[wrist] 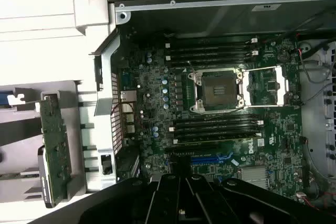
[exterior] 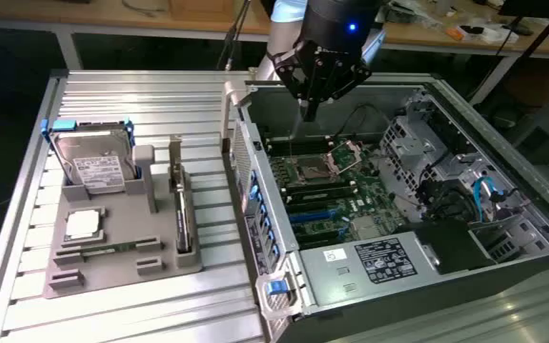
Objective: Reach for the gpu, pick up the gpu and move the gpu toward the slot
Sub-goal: 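Reach for the gpu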
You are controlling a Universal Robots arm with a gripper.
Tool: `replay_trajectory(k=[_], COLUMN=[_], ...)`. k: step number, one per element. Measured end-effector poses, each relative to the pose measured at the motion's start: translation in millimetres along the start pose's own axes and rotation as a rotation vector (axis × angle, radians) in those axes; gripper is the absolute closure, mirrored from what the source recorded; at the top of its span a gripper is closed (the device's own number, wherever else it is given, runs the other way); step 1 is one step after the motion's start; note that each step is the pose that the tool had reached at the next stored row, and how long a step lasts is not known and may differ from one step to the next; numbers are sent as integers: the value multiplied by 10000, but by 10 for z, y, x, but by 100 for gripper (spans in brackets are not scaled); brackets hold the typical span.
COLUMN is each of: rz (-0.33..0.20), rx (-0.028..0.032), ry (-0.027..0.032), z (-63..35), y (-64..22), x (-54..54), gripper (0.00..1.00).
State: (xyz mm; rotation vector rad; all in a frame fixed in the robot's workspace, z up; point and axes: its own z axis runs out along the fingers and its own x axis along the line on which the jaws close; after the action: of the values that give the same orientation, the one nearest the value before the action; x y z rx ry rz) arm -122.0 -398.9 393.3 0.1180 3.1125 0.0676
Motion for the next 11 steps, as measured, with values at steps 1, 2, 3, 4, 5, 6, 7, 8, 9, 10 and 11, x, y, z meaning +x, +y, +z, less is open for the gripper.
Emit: replay_trajectory(k=[1, 2, 3, 4, 5, 6, 7, 8, 9, 10, 11], rz=[0, 0, 0, 0, 1, 0, 0, 0, 1, 0, 0], rx=[0, 0, -1, -1, 0, -1, -1, -1, 0, -1, 0], ry=[0, 0, 0, 0, 0, 0, 0, 0, 0, 0, 0], z=[0, 0, 0, 0, 0, 0, 0, 0, 0, 0, 0], y=[0, 0, 0, 0, 0, 0, 0, 0, 0, 0, 0], x=[0, 0, 0, 0, 0, 0, 0, 0, 0, 0, 0], gripper=[89, 89, 89, 89, 89, 89, 89, 89, 89, 89, 89])
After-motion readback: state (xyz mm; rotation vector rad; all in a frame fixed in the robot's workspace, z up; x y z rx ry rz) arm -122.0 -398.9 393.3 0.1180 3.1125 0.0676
